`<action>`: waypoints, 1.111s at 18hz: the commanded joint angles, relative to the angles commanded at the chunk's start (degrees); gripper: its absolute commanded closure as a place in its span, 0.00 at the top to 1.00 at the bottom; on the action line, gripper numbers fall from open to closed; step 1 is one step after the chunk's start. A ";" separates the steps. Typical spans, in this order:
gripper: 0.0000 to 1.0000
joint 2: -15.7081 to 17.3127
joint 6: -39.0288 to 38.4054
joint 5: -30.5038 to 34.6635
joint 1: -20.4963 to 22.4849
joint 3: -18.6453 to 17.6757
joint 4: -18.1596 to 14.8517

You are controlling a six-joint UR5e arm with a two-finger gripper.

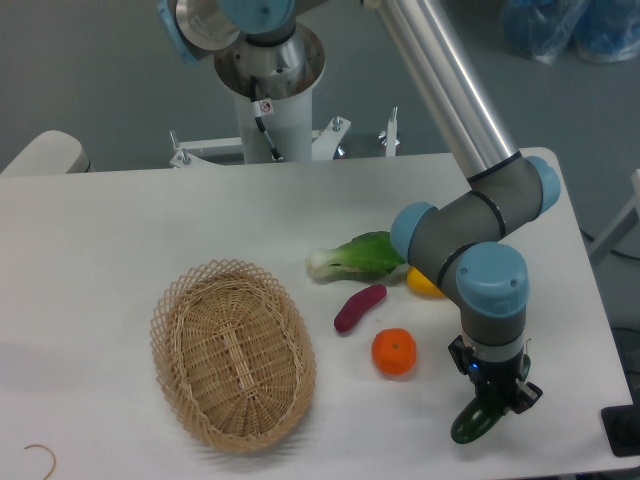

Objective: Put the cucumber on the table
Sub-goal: 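Lower the cucumber onto the table surface with the gripper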

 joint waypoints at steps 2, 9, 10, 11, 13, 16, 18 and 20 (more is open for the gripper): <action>0.19 0.09 0.00 0.09 0.00 -0.70 -0.09; 0.19 0.35 -7.73 -0.70 0.00 -1.49 -0.09; 0.19 0.35 -8.00 -0.70 0.00 -1.67 -0.09; 0.20 0.44 -8.00 -0.79 0.00 -1.67 -0.09; 0.20 0.35 -8.09 -0.70 -0.09 -1.85 -0.09; 0.20 0.35 -8.09 -0.70 -0.09 -2.20 -0.09; 0.20 0.26 -8.17 -0.53 -0.09 -2.98 -0.09; 0.20 0.53 -8.00 -0.53 -0.09 -3.16 0.00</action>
